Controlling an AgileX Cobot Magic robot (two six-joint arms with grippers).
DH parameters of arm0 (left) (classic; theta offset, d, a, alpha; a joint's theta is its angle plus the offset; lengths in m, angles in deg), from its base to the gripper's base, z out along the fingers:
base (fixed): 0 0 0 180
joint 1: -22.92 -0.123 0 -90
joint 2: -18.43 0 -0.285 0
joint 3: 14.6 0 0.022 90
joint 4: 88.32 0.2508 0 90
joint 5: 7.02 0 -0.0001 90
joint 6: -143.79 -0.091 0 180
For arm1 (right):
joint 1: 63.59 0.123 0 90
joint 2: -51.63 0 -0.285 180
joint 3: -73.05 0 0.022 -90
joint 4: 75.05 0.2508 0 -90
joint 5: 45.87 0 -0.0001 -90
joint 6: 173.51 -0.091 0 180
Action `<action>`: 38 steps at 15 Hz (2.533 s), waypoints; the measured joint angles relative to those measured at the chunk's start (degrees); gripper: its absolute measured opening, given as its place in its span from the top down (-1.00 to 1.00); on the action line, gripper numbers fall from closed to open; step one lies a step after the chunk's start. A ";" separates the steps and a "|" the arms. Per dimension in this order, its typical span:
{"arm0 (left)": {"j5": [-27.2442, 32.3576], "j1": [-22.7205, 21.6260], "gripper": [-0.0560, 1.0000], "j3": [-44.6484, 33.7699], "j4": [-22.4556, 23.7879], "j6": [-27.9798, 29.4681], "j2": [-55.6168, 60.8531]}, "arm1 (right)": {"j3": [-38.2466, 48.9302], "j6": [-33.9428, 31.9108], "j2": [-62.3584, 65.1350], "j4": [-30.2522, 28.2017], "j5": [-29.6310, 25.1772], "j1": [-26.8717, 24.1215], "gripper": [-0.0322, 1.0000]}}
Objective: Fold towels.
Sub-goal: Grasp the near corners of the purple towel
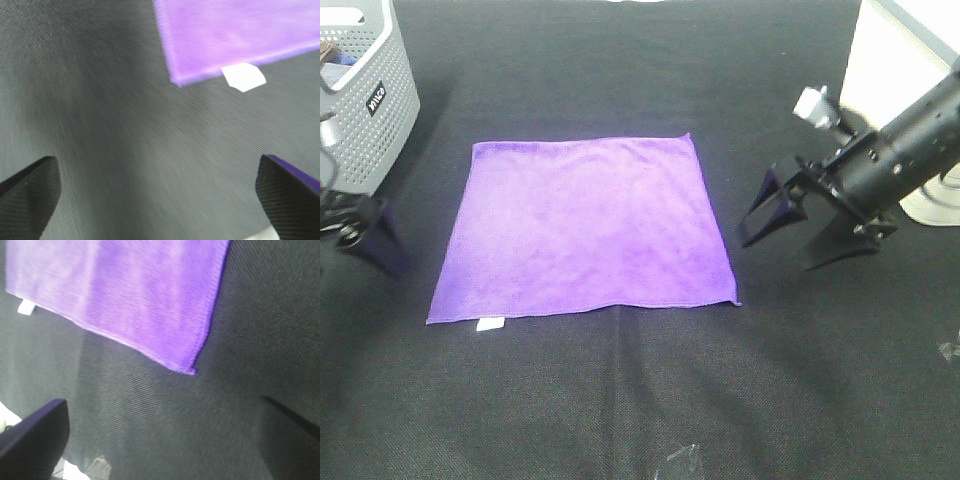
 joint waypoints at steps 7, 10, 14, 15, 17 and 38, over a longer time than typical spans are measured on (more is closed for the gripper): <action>-3.44 0.00 -0.98 3.90 -17.76 -8.88 -11.12 | -2.81 6.07 -7.85 6.47 1.78 0.00 -0.89; -5.39 0.00 -0.98 3.90 -18.51 -8.94 -11.12 | -2.81 6.13 -9.28 6.70 3.27 0.00 -0.89; -5.79 0.00 -0.98 3.90 -18.39 -8.94 -11.12 | -2.81 6.13 -9.34 7.73 4.07 0.00 -0.89; -6.02 0.00 -0.98 3.90 -18.28 -8.94 -11.29 | -2.81 6.13 -9.74 7.85 5.10 0.00 -0.89; -6.19 0.00 -0.98 3.90 -18.28 -8.94 -11.97 | -3.27 6.13 -10.66 8.65 4.98 -0.06 -0.87; -5.39 10.66 0.28 5.33 -28.93 -9.00 -19.08 | -3.84 2.64 -12.95 8.19 11.86 12.09 0.25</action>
